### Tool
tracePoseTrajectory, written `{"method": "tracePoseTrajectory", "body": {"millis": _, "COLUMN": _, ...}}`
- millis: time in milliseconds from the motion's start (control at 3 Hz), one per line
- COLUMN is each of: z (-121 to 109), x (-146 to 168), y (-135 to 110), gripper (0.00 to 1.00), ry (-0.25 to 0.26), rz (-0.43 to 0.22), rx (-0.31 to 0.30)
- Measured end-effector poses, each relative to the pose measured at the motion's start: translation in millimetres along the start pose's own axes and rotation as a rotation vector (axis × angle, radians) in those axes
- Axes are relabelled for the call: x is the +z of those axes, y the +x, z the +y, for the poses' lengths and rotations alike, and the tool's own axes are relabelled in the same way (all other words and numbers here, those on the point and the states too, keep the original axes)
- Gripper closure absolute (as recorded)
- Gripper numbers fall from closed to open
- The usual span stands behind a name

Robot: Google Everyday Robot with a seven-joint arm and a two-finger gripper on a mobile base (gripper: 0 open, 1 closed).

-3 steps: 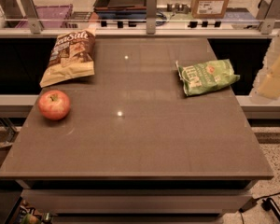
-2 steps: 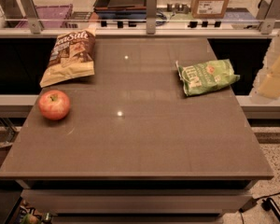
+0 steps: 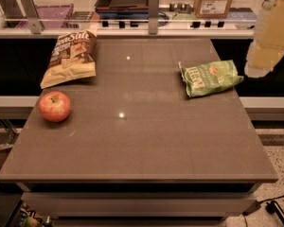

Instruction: Move green jalapeno chip bag near brown chip bag

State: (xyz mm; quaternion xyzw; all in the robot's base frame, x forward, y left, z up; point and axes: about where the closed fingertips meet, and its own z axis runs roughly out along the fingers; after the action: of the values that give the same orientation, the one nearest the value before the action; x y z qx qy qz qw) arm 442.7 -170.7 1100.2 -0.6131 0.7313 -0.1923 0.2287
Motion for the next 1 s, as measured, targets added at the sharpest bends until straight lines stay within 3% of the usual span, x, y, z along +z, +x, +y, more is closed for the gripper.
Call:
{"method": "tracePoseTrajectory", "body": {"millis": 667, "z": -45.4, "x": 54.5, "y": 11.4, "gripper": 0.0, "ry": 0.0, "rz": 0.137, "rx": -0.033}}
{"method": "tracePoseTrajectory", "body": {"millis": 1000, "z": -58.9, "x": 96.9, "y": 20.3, "gripper": 0.0, "ry": -0.042, "rz": 0.142, "rx": -0.028}}
